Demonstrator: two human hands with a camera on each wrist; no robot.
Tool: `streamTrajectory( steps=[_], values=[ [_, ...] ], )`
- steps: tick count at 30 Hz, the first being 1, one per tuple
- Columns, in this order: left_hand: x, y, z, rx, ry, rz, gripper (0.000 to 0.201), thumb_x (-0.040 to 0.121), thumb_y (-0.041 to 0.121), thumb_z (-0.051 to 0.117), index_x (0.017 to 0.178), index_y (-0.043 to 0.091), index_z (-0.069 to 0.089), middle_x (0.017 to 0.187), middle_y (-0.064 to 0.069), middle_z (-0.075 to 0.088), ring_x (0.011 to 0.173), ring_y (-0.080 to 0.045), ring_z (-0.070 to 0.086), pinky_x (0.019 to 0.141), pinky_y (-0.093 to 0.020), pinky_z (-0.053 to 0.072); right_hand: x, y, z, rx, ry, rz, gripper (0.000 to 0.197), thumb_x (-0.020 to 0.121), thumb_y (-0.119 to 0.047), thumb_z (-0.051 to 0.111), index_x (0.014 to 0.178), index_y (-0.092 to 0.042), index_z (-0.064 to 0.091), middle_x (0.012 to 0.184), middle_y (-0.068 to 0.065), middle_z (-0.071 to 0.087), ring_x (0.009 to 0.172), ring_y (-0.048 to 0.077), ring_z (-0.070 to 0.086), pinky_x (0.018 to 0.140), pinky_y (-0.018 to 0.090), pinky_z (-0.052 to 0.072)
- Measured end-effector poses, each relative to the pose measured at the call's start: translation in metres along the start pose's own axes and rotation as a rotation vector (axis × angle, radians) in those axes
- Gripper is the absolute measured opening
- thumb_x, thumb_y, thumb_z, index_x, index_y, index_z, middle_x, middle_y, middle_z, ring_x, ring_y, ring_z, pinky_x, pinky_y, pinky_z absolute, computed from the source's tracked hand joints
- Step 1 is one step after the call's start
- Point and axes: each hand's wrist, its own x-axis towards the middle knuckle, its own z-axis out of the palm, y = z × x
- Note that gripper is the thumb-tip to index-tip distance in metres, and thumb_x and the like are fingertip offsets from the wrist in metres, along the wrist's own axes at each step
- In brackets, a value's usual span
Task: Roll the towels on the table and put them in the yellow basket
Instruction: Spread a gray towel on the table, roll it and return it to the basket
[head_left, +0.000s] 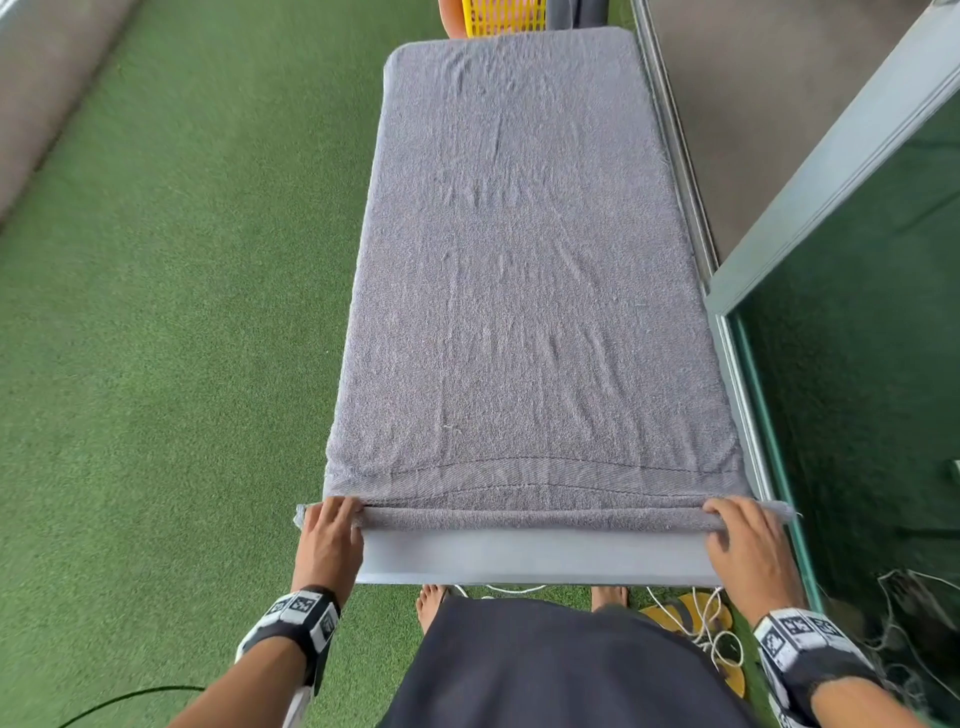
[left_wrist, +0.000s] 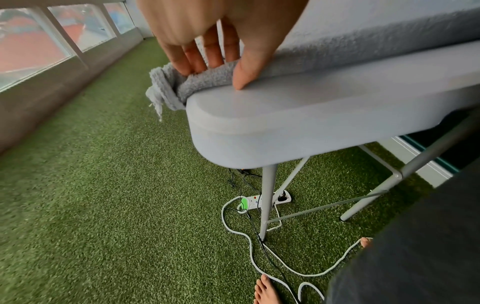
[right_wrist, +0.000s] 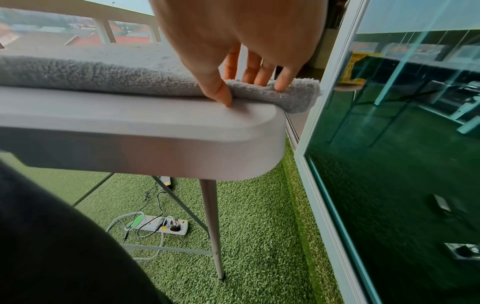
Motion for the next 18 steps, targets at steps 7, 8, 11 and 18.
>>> streamTrajectory(
  steps=[7,8,11,18],
  values=[
    [0.009,0.004,-0.008,0.018,-0.006,0.007,0.029,0.065,-0.014,0.072,0.082,0.010,0.071,0.081,-0.005,0.070,0.077,-0.028,0.064,0.072,-0.041,0.051,0.009,0.000,-0.009,0.089,-0.032,0.065,0.018,0.082,-0.004,0.065,0.095,-0.016,0.070,0.099,0.000,0.067,0.095,0.021,0.054,0.086,0.042,0.047],
    [0.007,0.005,-0.010,0.052,-0.047,-0.012,0.021,0.070,-0.005,0.072,0.078,0.014,0.070,0.078,-0.001,0.069,0.075,-0.024,0.064,0.074,-0.041,0.049,0.007,0.001,-0.010,0.053,-0.034,0.049,0.015,0.081,-0.006,0.067,0.091,-0.017,0.071,0.094,0.000,0.068,0.090,0.020,0.053,0.086,0.042,0.044],
    [-0.003,0.002,-0.016,0.147,-0.119,0.015,0.022,0.085,0.025,0.049,0.068,0.026,0.063,0.068,0.012,0.064,0.062,-0.011,0.057,0.077,-0.040,0.042,-0.001,0.007,-0.009,-0.042,-0.025,-0.004,0.017,0.080,-0.012,0.069,0.075,-0.028,0.068,0.077,-0.010,0.067,0.075,0.015,0.053,0.081,0.036,0.036],
    [-0.007,-0.004,-0.015,0.196,-0.087,-0.048,0.025,0.075,0.022,0.066,0.098,0.024,0.058,0.088,0.005,0.062,0.077,-0.017,0.057,0.081,-0.041,0.041,-0.001,0.010,-0.012,0.001,-0.047,0.040,0.020,0.081,-0.014,0.071,0.092,-0.027,0.062,0.078,-0.012,0.059,0.072,0.008,0.057,0.090,0.040,0.040]
  ],
)
